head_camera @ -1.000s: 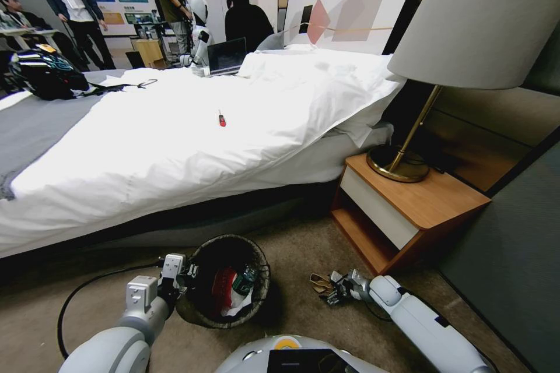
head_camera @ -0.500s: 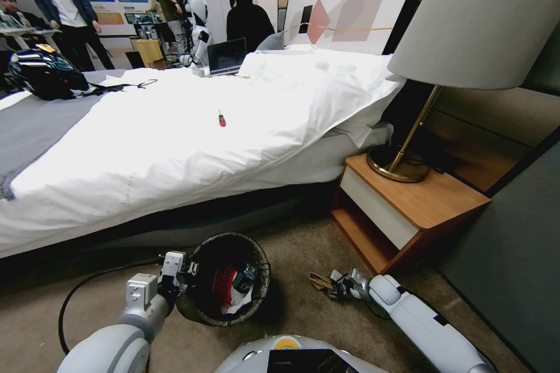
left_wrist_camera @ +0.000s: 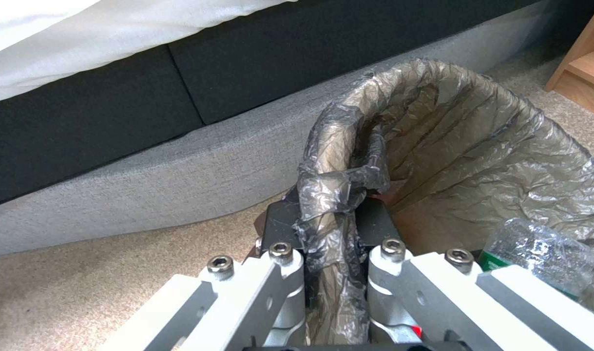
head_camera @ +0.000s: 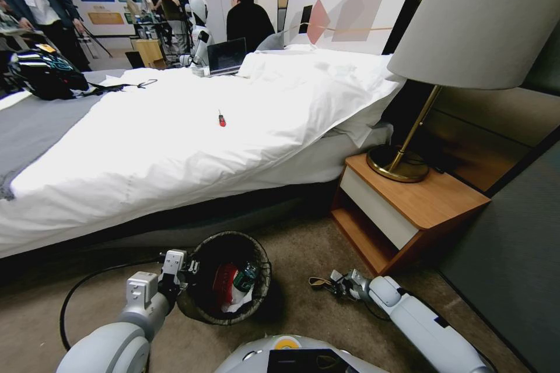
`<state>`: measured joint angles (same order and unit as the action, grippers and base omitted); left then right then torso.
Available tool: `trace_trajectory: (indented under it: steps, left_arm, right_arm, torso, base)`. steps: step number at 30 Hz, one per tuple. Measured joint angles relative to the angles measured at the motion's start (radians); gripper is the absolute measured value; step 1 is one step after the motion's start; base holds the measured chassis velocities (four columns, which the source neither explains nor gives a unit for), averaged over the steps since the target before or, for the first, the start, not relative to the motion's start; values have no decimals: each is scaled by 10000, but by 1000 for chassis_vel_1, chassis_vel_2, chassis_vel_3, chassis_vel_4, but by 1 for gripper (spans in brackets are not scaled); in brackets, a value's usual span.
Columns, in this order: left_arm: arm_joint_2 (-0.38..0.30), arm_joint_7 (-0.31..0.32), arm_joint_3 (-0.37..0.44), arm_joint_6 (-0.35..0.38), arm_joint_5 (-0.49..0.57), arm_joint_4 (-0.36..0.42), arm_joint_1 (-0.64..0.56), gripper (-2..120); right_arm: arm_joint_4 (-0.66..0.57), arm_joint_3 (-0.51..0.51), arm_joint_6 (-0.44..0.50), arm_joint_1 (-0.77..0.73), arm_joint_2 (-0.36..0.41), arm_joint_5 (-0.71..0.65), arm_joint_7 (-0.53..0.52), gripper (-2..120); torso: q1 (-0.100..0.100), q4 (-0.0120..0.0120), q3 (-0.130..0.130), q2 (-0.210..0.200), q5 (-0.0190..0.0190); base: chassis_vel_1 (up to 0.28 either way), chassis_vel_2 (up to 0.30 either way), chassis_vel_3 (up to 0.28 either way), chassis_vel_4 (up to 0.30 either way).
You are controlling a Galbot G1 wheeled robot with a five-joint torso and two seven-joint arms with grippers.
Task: Pick up the trash bin, then pick up the garbage from the floor and place it into the trash bin.
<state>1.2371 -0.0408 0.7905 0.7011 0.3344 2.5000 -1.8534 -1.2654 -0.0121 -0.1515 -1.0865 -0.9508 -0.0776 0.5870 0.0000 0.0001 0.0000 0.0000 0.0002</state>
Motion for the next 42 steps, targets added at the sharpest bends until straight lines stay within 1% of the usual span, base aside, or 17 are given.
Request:
trace_trajectory:
  steps: [6, 9, 10, 13, 15, 17, 18, 21, 22, 25, 26, 28, 30, 33, 34, 36, 42]
  left_arm:
    - [0, 0, -25, 0, 0, 0, -1, 6]
    - [-4, -3, -55, 3, -1, 0, 8, 6]
    - [-4, -3, -55, 3, -1, 0, 8, 6]
    - [-5, -5, -81, 6, -2, 0, 20, 6]
    - [-5, -6, -83, 6, -3, 0, 20, 6]
    - [-16, -6, -84, 20, 35, 0, 11, 6]
    - [-16, -6, -84, 20, 35, 0, 11, 6]
    - [-107, -6, -80, 22, 85, 0, 21, 6]
    - [-107, -6, -80, 22, 85, 0, 21, 6]
    - [-79, -6, -84, 24, 88, 0, 23, 6]
    - [-79, -6, -84, 24, 88, 0, 23, 6]
    - [-29, -6, -108, 25, 86, 0, 26, 6]
    - [-9, -6, -114, 26, 82, 0, 27, 6]
    - [60, -6, -130, 31, 62, 0, 40, 6]
    - [60, -6, -130, 31, 62, 0, 40, 6]
    - [63, -6, -128, 37, 56, 0, 21, 6]
    - [62, -5, -108, 42, 51, 0, 0, 6]
  right_arm:
    - [-52, -74, 56, -34, -67, -117, -497, 0]
    - [-531, -294, -25, -156, -64, -508, -1149, 0]
    - [-531, -294, -25, -156, -64, -508, -1149, 0]
    - [-1487, -707, -290, -410, 106, -1147, -1787, 0]
    - [-1780, -862, -356, -494, 162, -1326, -1901, 0]
    - [-2736, -1432, -490, -747, 286, -1765, -2117, 0]
    - [-2736, -1432, -490, -747, 286, -1765, -2117, 0]
    - [-4223, -2265, -753, -1007, 438, -2510, -2333, 0]
    - [-4223, -2265, -753, -1007, 438, -2510, -2333, 0]
    - [-5497, -2983, -1057, -1104, 533, -3201, -2496, 0]
    - [-5497, -2983, -1057, -1104, 533, -3201, -2496, 0]
    - [-6188, -3348, -1273, -1103, 598, -3609, -2593, 0]
    - [-6386, -3423, -1335, -1088, 623, -3731, -2621, 0]
    - [-7473, -3682, -1563, -899, 715, -4198, -2762, 0]
    - [-7473, -3682, -1563, -899, 715, -4198, -2762, 0]
    - [-8073, -3748, -1709, -800, 747, -4412, -2822, 0]
    - [-9097, -3558, -2024, -579, 788, -4871, -3027, 0]
  torso:
    - [0, 0, 0, 0, 0]
    - [0, -3, 0, 0, 0]
    - [0, -3, 0, 0, 0]
    - [0, 0, 0, 0, -4]
    - [0, -2, 0, 0, -3]
    - [0, -3, 0, 0, -3]
    - [0, -3, 0, 0, -3]
    - [0, -2, 0, 0, -3]
    - [0, -2, 0, 0, -3]
    - [1, 0, 0, 0, -2]
    - [1, 0, 0, 0, -2]
    - [0, -1, 0, 0, -4]
    - [0, -3, 0, 0, -3]
    - [0, 1, 0, 0, -3]
    - [0, 1, 0, 0, -3]
    - [0, -1, 0, 0, -3]
    - [0, -1, 0, 0, -3]
  base:
    - [0, 0, 0, 0]
    - [0, 0, 0, 0]
    - [0, 0, 0, 0]
    - [0, 0, 0, 0]
    - [0, 0, 0, 0]
    - [0, 0, 0, 0]
    - [0, 0, 0, 0]
    - [0, 0, 0, 0]
    - [0, 0, 0, 0]
    - [0, 0, 0, 0]
    - [0, 0, 0, 0]
    - [0, 0, 0, 0]
    - [0, 0, 0, 0]
    - [0, 0, 0, 0]
    - [0, 0, 0, 0]
    - [0, 0, 0, 0]
    - [0, 0, 0, 0]
